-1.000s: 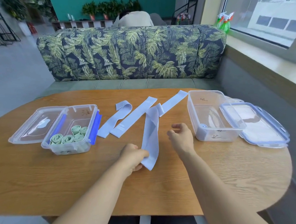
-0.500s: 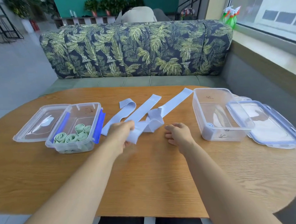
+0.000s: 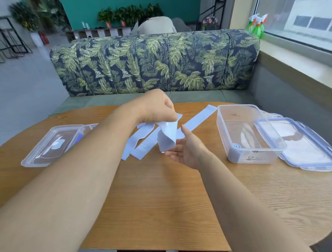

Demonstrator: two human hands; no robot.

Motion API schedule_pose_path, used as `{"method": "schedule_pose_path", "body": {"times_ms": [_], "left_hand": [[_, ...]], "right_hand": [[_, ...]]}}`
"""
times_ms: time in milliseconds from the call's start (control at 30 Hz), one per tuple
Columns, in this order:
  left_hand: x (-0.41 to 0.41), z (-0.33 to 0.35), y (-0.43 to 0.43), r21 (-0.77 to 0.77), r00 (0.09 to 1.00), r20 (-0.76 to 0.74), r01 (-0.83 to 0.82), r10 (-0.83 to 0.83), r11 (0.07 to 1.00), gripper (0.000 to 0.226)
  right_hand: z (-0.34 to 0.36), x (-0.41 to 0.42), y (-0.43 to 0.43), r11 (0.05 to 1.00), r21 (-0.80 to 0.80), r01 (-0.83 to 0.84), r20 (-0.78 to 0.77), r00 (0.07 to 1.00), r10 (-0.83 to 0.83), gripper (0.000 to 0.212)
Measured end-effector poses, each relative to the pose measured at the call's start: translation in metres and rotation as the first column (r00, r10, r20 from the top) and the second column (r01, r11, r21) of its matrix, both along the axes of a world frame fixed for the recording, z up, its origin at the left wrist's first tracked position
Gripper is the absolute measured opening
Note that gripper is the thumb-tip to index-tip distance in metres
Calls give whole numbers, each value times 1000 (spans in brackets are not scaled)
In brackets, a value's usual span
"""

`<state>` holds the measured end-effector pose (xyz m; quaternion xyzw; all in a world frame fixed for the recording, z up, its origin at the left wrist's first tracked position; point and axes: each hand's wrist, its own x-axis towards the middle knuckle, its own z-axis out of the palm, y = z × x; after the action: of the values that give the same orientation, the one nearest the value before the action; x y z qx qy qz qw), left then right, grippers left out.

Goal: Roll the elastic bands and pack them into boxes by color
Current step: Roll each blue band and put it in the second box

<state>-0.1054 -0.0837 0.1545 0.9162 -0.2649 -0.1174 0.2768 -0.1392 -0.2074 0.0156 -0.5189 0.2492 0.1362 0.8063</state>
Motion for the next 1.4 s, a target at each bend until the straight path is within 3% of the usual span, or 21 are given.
{"method": "schedule_pose_path", "body": {"times_ms": [133, 233, 333, 367, 433, 533, 600, 633, 733, 767, 833, 1000, 1067, 1133, 1200, 1300, 1400], "left_hand": [[-11, -1, -3, -49, 993, -101, 58, -63, 997, 36], [-15, -9, 1, -45, 981, -172, 84, -91, 995, 37], [-19, -22, 5, 53, 975, -195, 119, -107, 991, 13], [-19, -26, 6, 98, 978, -181, 126, -107, 987, 6], [-16, -38, 5, 191, 990, -104, 113, -94, 975, 17], [-14, -56, -1, 330, 987, 112, 71, -114, 941, 19], [-19, -74, -7, 364, 975, 165, 82, -151, 928, 21], [-23, -84, -10, 370, 972, 167, 92, -163, 924, 22], [-38, -114, -17, 416, 968, 159, 112, -193, 902, 20], [-43, -121, -18, 425, 966, 156, 121, -204, 897, 19], [-53, -132, -20, 435, 961, 148, 147, -231, 888, 21], [-70, -142, -25, 407, 956, 135, 187, -261, 894, 15], [-76, -146, -23, 311, 978, 27, 188, -206, 932, 23], [-80, -151, -16, 142, 981, -192, 63, -34, 988, 52], [-82, -159, -8, -99, 922, -355, -199, 152, 975, 61], [-80, -174, 2, -279, 768, -510, -574, 388, 770, 32], [-83, -178, 4, -329, 590, -726, -749, 353, 576, 17]], "right_hand": [[1, 8, -1, 989, 113, -96, 25, 995, 93, 81], [1, 13, -2, 983, 173, -63, 99, 994, 46, 64], [-4, 24, -6, 980, 195, -39, 211, 977, -3, 37], [-1, 28, -7, 983, 185, -23, 222, 975, -19, 30], [8, 39, -11, 981, 188, 38, 215, 973, -79, 28], [14, 61, -20, 976, 167, 140, 192, 966, -171, 53], [5, 65, -26, 981, 95, 170, 135, 974, -182, 68], [-2, 62, -28, 983, 11, 181, 103, 978, -181, 67], [-30, 45, -37, 922, -349, 166, 54, 986, -157, 39], [-38, 42, -41, 894, -419, 161, 45, 987, -157, 48], [-45, 35, -46, 868, -463, 180, 65, 983, -169, 63], [-46, 15, -50, 824, -504, 260, 93, 964, -248, 53], [-48, 2, -48, 832, -492, 259, 84, 964, -251, 50], [-49, -12, -46, 851, -459, 255, 83, 966, -245, 48], [-51, -28, -44, 857, -446, 259, 89, 965, -246, 41], [-51, -51, -39, 840, -461, 287, 93, 957, -276, 38], [-53, -63, -33, 852, -436, 288, 106, 957, -270, 38]]}}
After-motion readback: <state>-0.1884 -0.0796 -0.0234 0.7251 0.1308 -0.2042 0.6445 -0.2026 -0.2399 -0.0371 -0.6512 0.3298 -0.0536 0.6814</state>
